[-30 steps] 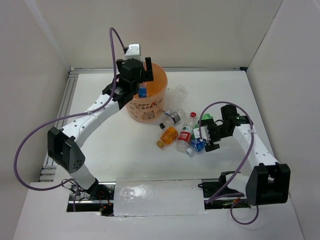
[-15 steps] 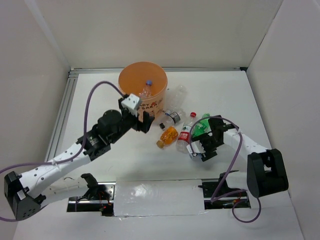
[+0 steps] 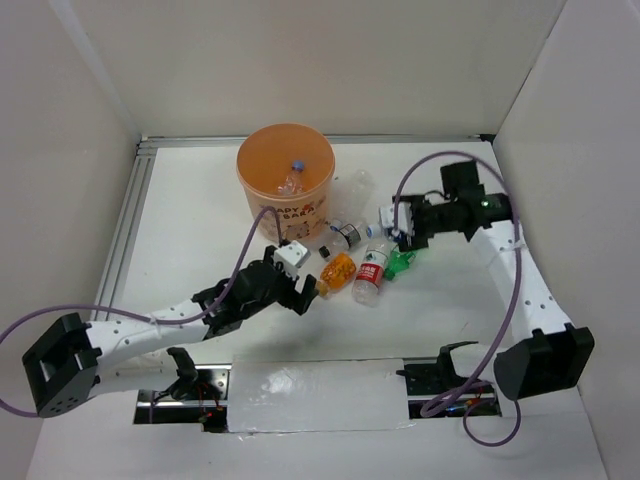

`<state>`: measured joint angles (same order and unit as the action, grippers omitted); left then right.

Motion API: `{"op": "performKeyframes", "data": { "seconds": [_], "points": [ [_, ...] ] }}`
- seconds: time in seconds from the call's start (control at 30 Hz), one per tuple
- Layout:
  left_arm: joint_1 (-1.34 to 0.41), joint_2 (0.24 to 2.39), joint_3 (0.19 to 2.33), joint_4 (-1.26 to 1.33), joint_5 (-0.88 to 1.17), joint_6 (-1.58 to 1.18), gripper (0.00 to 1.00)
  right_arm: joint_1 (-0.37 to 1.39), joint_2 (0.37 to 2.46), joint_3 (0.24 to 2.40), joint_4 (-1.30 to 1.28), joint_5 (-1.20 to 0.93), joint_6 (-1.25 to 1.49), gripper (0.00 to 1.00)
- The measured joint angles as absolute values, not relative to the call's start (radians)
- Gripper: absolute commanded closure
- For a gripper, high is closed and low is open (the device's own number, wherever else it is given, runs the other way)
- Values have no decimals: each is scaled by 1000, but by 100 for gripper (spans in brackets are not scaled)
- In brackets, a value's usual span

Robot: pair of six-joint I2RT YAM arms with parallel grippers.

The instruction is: Put the plastic bottles in the bin

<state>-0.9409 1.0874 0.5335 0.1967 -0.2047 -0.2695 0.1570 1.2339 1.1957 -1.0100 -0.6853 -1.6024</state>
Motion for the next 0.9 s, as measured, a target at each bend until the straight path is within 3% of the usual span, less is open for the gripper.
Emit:
{"op": "performKeyframes", "data": {
  "seconds": [0.1,0.23,0.5,0.6,0.63,0.77,0.9],
  "points": [
    [-962,1153,533,234,-206,-269,2,164,1263,1438,-940,-807,-1398,78],
    [-996,1220,533,277,-218,-268,1,230,1338,1595,-643,-928,-1029,71],
    [-1018,1371,562,344,-272,-262,1,514,1819,2119,-325,-970,-570,59],
    [-1021,1435,613,347,-286,-260,1,582,1974,2260,-307,-964,-487,26],
    [-1023,1454,634,349,-290,-259,1,596,2013,2294,-308,-961,-466,3],
    [-1024,1533,725,345,-329,-257,2,605,2133,2376,-368,-934,-381,0],
    [-1024,1625,805,331,-372,-257,9,538,2114,2325,-415,-849,-327,0]
  ]
}}
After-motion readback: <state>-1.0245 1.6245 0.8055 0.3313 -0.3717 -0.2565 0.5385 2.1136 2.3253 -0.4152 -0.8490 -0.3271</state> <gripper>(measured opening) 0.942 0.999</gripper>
